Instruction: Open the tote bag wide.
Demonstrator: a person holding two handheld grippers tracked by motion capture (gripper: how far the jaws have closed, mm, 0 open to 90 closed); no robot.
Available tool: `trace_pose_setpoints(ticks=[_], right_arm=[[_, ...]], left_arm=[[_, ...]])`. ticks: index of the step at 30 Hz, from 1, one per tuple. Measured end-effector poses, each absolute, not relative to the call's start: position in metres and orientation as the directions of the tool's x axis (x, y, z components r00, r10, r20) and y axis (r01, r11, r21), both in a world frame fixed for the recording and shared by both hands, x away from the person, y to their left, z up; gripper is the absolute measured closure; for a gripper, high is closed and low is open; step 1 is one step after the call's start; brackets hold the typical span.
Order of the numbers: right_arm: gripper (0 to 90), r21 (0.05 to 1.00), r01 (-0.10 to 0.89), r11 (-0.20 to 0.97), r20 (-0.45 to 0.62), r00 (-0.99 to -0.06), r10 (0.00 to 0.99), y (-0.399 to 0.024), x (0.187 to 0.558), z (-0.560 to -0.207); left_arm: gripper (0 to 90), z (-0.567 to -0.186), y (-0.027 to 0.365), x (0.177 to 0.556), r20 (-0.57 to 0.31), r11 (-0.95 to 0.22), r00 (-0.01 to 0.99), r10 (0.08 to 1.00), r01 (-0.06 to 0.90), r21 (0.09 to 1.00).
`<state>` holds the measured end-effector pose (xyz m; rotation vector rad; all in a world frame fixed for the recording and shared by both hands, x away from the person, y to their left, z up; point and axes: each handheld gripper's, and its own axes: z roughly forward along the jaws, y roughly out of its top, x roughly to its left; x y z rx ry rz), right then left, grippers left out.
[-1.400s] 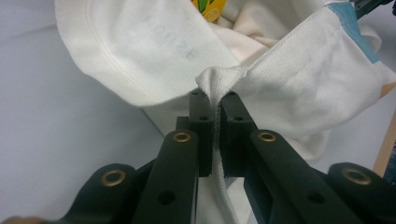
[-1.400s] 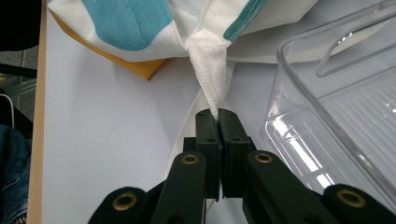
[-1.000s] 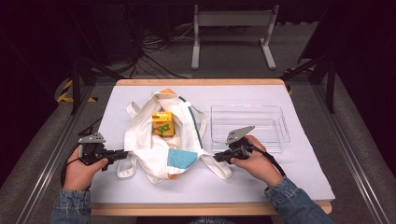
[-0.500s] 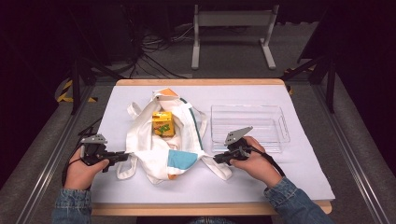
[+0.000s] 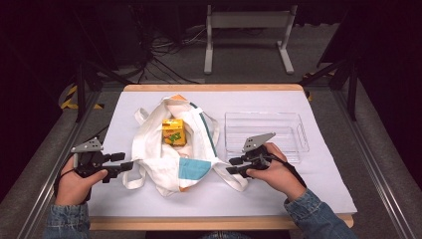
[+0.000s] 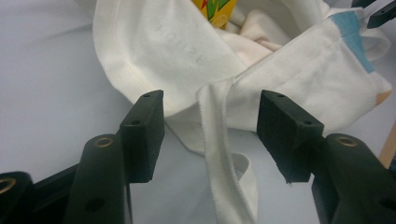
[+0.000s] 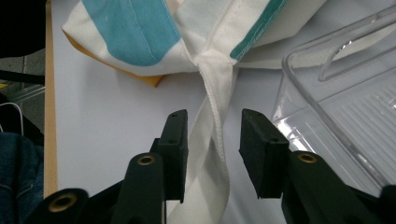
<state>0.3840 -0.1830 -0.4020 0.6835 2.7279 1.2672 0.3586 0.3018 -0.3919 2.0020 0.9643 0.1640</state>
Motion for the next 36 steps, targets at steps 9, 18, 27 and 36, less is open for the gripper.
trace_pose_setpoints(ticks=[9, 18, 27, 36], right_arm=[[55.8, 0.797, 0.332, 0.504, 0.127, -0.909, 0.398, -0.184, 0.382, -0.385], [52.9, 0.868, 0.293, 0.400, 0.133, -0.915, 0.382, -0.183, 0.387, -0.361], [47.7, 0.902, 0.289, 0.320, 0.152, -0.908, 0.392, -0.169, 0.399, -0.341], [52.6, 0.910, 0.272, 0.312, 0.136, -0.909, 0.395, -0.150, 0.414, -0.329]], left_arm=[[39.1, -0.371, 0.300, 0.351, -0.241, -0.251, 0.686, 0.687, 0.534, 0.807], [36.8, -0.354, 0.302, 0.346, -0.220, -0.186, 0.663, 0.716, 0.484, 0.855], [36.0, -0.347, 0.308, 0.341, -0.220, -0.136, 0.638, 0.738, 0.460, 0.878], [36.0, -0.344, 0.312, 0.338, -0.221, -0.108, 0.614, 0.758, 0.452, 0.885]])
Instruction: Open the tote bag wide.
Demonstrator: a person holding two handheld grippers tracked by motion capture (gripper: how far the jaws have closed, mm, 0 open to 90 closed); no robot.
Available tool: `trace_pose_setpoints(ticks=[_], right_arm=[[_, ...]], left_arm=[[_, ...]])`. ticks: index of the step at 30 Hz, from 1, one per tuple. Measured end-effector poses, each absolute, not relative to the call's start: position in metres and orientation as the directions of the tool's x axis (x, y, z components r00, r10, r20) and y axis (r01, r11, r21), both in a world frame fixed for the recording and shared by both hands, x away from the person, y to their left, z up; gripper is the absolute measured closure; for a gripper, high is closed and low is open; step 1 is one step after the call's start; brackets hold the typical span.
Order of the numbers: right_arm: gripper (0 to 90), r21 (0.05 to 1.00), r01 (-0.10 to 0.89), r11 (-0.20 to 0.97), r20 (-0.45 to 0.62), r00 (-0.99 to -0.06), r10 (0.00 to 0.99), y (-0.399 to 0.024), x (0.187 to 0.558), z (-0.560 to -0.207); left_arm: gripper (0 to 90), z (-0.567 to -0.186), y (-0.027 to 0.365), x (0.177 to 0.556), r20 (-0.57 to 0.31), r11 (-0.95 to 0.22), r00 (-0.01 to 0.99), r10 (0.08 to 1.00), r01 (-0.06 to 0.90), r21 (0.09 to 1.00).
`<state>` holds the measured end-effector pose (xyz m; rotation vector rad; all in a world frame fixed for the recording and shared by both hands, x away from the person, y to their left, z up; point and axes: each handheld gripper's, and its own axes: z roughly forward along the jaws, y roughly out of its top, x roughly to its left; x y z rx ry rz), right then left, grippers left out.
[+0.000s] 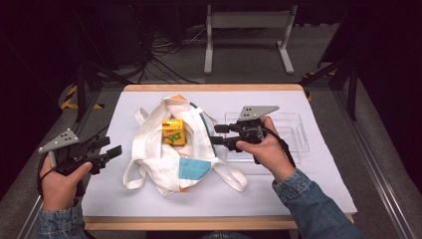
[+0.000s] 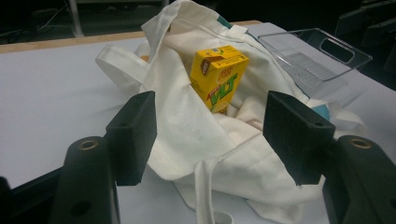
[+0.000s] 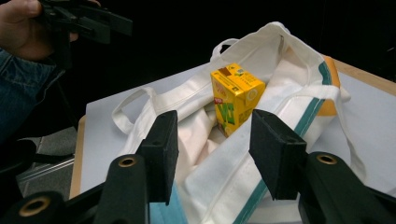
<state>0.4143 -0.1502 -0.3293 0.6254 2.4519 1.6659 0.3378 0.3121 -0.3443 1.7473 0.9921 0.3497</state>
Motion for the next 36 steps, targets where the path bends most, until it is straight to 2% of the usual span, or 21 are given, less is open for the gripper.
trace_pose_setpoints(ticks=[11, 19, 36], right_arm=[[54.2, 0.915, 0.238, 0.325, 0.095, -0.912, 0.399, -0.117, 0.443, -0.315], [54.0, 0.925, 0.250, 0.287, 0.121, -0.908, 0.400, -0.100, 0.464, -0.313], [48.5, 0.928, 0.216, 0.302, 0.069, -0.900, 0.431, -0.058, 0.522, -0.330]], left_arm=[[36.3, -0.344, 0.317, 0.335, -0.216, -0.098, 0.596, 0.773, 0.449, 0.888], [36.1, -0.345, 0.323, 0.326, -0.220, -0.089, 0.577, 0.787, 0.458, 0.885], [35.9, -0.350, 0.342, 0.295, -0.220, -0.061, 0.518, 0.827, 0.471, 0.880]])
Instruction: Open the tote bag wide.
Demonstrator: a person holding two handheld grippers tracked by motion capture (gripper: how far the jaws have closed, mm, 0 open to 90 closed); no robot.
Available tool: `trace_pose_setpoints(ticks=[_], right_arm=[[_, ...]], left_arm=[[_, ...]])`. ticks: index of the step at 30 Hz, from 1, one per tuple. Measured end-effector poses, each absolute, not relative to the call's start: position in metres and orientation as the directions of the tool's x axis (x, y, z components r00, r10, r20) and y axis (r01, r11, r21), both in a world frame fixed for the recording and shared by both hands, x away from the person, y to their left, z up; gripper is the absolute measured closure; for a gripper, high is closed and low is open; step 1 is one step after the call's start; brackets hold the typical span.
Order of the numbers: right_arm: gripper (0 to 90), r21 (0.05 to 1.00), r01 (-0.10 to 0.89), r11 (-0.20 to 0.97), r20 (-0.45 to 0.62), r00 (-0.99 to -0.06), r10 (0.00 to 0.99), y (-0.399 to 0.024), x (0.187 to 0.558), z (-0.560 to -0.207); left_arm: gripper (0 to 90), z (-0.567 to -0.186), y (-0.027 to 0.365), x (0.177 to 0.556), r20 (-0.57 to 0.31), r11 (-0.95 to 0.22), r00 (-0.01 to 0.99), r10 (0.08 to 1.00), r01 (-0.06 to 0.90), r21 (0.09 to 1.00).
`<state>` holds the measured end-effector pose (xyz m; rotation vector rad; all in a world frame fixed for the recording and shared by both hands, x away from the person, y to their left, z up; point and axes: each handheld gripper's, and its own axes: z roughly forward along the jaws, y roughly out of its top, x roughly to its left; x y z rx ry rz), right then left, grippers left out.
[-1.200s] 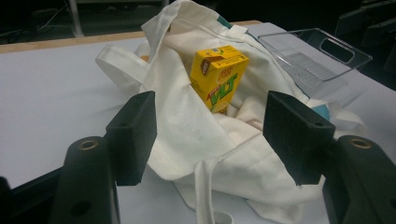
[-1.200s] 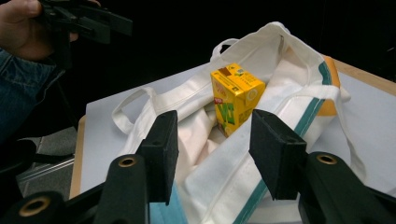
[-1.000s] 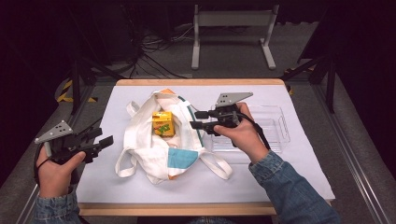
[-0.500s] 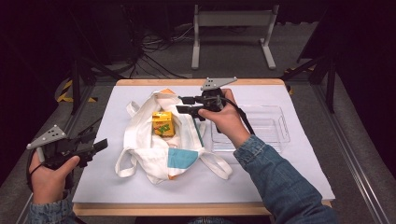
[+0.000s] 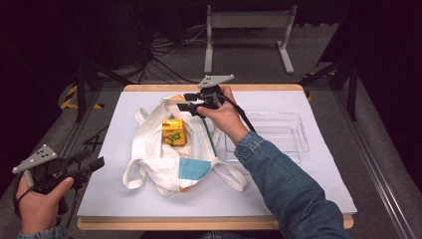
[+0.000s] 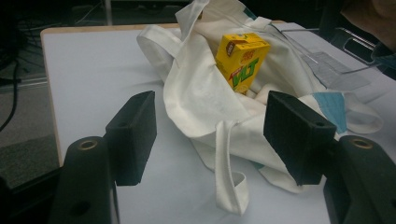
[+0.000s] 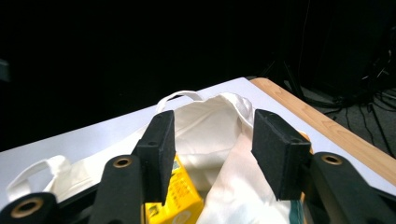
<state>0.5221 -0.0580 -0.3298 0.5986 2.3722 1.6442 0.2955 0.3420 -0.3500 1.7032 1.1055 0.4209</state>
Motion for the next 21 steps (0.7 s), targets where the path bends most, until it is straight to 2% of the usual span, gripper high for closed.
trace_pose_setpoints(ticks=[6, 14, 16, 18, 19, 20, 21], right_arm=[[49.7, 0.925, 0.221, 0.309, 0.059, -0.886, 0.459, -0.044, 0.542, -0.341], [49.3, 0.917, 0.175, 0.357, -0.009, -0.888, 0.460, -0.027, 0.556, -0.354], [53.7, 0.914, 0.167, 0.370, -0.025, -0.886, 0.463, -0.024, 0.558, -0.358], [62.7, 0.907, 0.173, 0.384, -0.025, -0.889, 0.458, -0.022, 0.559, -0.362], [62.7, 0.907, 0.173, 0.384, -0.025, -0.889, 0.458, -0.022, 0.559, -0.362], [71.1, 0.895, 0.183, 0.406, -0.024, -0.890, 0.455, -0.022, 0.561, -0.365], [74.4, 0.889, 0.192, 0.416, -0.019, -0.892, 0.452, -0.022, 0.562, -0.367]], left_arm=[[36.4, -0.353, 0.345, 0.294, -0.226, -0.056, 0.510, 0.830, 0.480, 0.875], [36.6, -0.355, 0.345, 0.297, -0.231, -0.058, 0.513, 0.827, 0.486, 0.872], [36.6, -0.356, 0.345, 0.299, -0.233, -0.058, 0.513, 0.826, 0.489, 0.870], [36.7, -0.358, 0.345, 0.301, -0.237, -0.058, 0.515, 0.824, 0.492, 0.869], [36.7, -0.358, 0.345, 0.301, -0.237, -0.058, 0.515, 0.824, 0.492, 0.869], [36.8, -0.359, 0.345, 0.303, -0.237, -0.060, 0.517, 0.823, 0.494, 0.867], [36.9, -0.359, 0.345, 0.304, -0.235, -0.063, 0.518, 0.823, 0.494, 0.867]])
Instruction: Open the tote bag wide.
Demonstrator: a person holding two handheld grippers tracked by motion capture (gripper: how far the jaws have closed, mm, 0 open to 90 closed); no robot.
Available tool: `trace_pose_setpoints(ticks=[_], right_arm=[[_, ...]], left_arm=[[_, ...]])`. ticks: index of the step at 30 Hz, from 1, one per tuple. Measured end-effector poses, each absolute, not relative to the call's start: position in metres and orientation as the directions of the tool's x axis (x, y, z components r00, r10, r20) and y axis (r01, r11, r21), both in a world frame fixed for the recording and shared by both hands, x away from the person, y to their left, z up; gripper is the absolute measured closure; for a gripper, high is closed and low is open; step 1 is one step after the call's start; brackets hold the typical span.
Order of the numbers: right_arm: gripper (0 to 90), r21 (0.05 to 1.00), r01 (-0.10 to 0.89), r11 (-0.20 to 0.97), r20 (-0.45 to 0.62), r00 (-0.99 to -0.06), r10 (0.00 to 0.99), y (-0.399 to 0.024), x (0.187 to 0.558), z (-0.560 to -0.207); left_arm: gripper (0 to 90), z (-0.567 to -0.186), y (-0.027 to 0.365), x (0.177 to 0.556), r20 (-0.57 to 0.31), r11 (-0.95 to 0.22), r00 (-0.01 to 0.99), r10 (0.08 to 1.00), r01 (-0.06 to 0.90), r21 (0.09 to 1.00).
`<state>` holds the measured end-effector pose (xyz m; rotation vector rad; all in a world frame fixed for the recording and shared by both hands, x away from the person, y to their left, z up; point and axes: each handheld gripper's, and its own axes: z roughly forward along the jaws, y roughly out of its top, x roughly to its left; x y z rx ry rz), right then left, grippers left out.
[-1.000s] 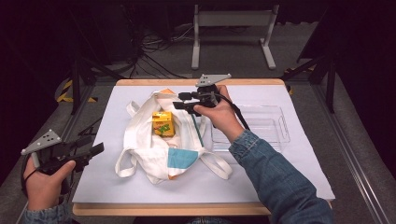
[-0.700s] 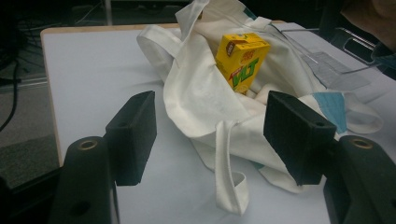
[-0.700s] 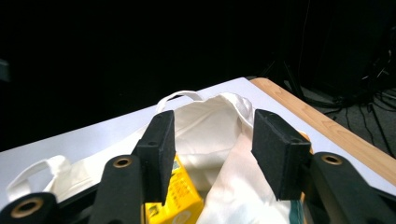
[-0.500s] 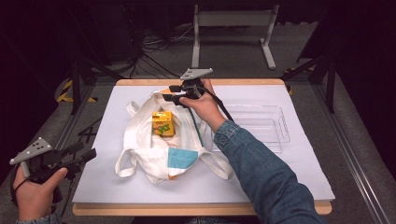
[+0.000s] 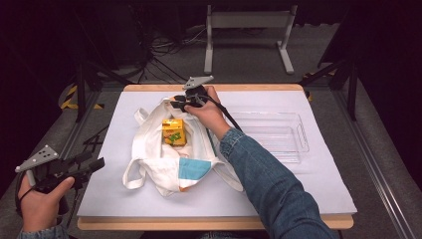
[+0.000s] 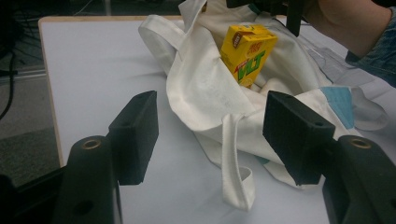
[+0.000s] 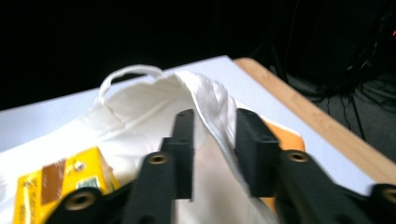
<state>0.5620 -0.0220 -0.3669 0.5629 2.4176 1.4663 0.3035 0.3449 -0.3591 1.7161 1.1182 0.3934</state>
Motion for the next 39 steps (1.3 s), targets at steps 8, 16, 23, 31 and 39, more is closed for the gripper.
trace_pose_setpoints(ticks=[8, 16, 23, 31, 39], right_arm=[[86.3, 0.801, 0.285, 0.527, 0.034, -0.900, 0.435, -0.021, 0.567, -0.388], [86.6, 0.736, 0.349, 0.581, 0.071, -0.892, 0.447, -0.018, 0.568, -0.403], [86.8, 0.663, 0.421, 0.620, 0.112, -0.874, 0.473, -0.020, 0.571, -0.420], [73.4, 0.694, 0.390, 0.605, 0.089, -0.881, 0.466, -0.023, 0.566, -0.412], [53.4, 0.757, 0.334, 0.561, 0.038, -0.880, 0.473, -0.037, 0.560, -0.390]], left_arm=[[37.5, -0.359, 0.342, 0.304, -0.239, -0.068, 0.524, 0.818, 0.499, 0.864], [37.9, -0.359, 0.343, 0.304, -0.240, -0.068, 0.527, 0.816, 0.499, 0.864], [38.0, -0.358, 0.343, 0.304, -0.241, -0.069, 0.531, 0.813, 0.498, 0.864], [36.7, -0.356, 0.341, 0.308, -0.241, -0.075, 0.539, 0.807, 0.498, 0.864], [35.3, -0.355, 0.335, 0.318, -0.238, -0.088, 0.559, 0.794, 0.493, 0.866]])
